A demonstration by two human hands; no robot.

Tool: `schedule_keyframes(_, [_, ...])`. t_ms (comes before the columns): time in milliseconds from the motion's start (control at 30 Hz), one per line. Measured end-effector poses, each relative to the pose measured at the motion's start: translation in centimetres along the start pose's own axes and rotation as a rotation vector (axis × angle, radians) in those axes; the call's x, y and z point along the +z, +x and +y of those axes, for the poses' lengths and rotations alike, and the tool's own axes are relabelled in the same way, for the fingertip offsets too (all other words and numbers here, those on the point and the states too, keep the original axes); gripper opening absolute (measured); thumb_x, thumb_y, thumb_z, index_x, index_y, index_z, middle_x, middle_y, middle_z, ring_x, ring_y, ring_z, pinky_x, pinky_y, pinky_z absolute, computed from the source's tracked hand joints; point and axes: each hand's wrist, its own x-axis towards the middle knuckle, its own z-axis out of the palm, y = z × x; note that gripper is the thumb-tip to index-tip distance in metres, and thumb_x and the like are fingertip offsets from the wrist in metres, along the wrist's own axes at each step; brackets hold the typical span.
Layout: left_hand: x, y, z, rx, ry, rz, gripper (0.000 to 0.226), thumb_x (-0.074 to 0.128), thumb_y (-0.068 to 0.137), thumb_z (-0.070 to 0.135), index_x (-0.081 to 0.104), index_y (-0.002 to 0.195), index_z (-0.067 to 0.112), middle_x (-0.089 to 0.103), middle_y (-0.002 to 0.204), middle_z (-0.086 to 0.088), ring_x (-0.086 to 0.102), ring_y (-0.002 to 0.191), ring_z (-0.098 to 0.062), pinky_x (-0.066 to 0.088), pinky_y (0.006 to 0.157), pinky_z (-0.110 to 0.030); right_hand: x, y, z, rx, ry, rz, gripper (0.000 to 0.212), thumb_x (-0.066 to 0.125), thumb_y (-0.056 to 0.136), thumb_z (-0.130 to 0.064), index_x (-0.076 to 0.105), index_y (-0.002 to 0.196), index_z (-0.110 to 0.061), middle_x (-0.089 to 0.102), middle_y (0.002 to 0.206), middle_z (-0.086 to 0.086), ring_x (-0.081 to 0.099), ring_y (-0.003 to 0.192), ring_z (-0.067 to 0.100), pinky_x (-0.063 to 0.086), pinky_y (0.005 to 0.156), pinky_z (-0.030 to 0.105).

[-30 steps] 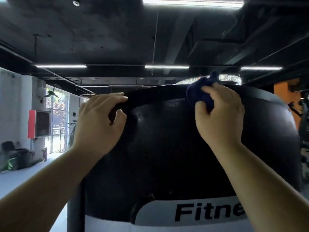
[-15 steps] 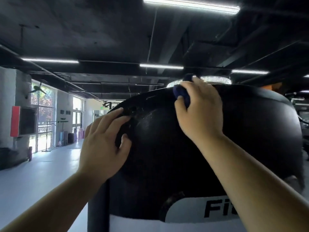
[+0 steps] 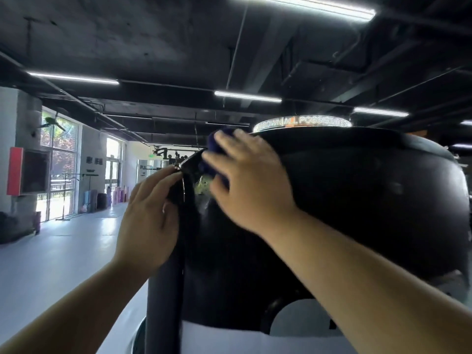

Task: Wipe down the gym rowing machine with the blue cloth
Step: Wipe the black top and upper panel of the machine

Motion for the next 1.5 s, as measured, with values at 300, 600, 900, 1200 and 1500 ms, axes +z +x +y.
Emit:
schedule_keyframes(300, [-1.2,-0.9,-1.5,0.080,0.048,-0.047,0.060,0.031,0.083,0.016,0.055,0.137,0.010,0.050,0.144,-0.004,0.045,0.129,-0.024,0.036,0.105,-0.032,-1.8,-0.6,4.1,0.180,-0.030,0.153,0.042,0.048,0.086,-0.028,0.070,0.120,-0.018,0.058,0.139,0.010,0.048,0.132,0.035,0.034,0.112,0.055])
schedule_keyframes(600, [-1.7,-1.0,-0.2,0.096,0.029,-0.061,0.061,0.030,0.083,0.019,0.055,0.137,0.009,0.051,0.144,-0.003,0.044,0.129,-0.022,0.033,0.105,-0.026,-0.2,-6.8,1.7,-0.330,-0.003,-0.108,0.038,0.052,0.085,-0.029,0.070,0.118,-0.025,0.055,0.143,-0.001,0.046,0.136,0.022,0.029,0.116,0.044])
schedule_keyframes(900, [-0.1,-1.3,2.2,0.101,0.017,-0.110,0.058,0.037,0.082,0.023,0.056,0.136,0.011,0.050,0.144,-0.006,0.044,0.130,-0.026,0.038,0.108,-0.047,0.3,-7.5,0.8,-0.105,-0.048,-0.021,0.046,0.051,0.089,-0.027,0.060,0.134,-0.022,0.043,0.153,0.005,0.033,0.144,0.029,0.021,0.120,0.048])
schedule_keyframes(1200, [1.5,-3.0,3.9,0.174,0.105,-0.150,0.060,0.043,0.081,0.027,0.052,0.138,0.013,0.040,0.152,-0.007,0.034,0.137,-0.027,0.027,0.111,-0.044,-3.0,-11.7,7.8,0.453,0.024,0.115,0.051,0.038,0.098,-0.034,0.044,0.146,-0.020,0.024,0.162,0.007,0.015,0.151,0.025,0.016,0.122,0.049])
schedule_keyframes(1500, [0.7,-1.0,2.8,0.092,0.076,-0.110,0.060,0.043,0.080,0.032,0.054,0.136,0.014,0.046,0.148,-0.001,0.041,0.132,-0.022,0.036,0.108,-0.047,-2.5,-6.1,6.4,-0.075,0.039,0.004,0.045,0.048,0.090,-0.028,0.060,0.133,-0.023,0.048,0.149,-0.002,0.037,0.143,0.017,0.027,0.119,0.046])
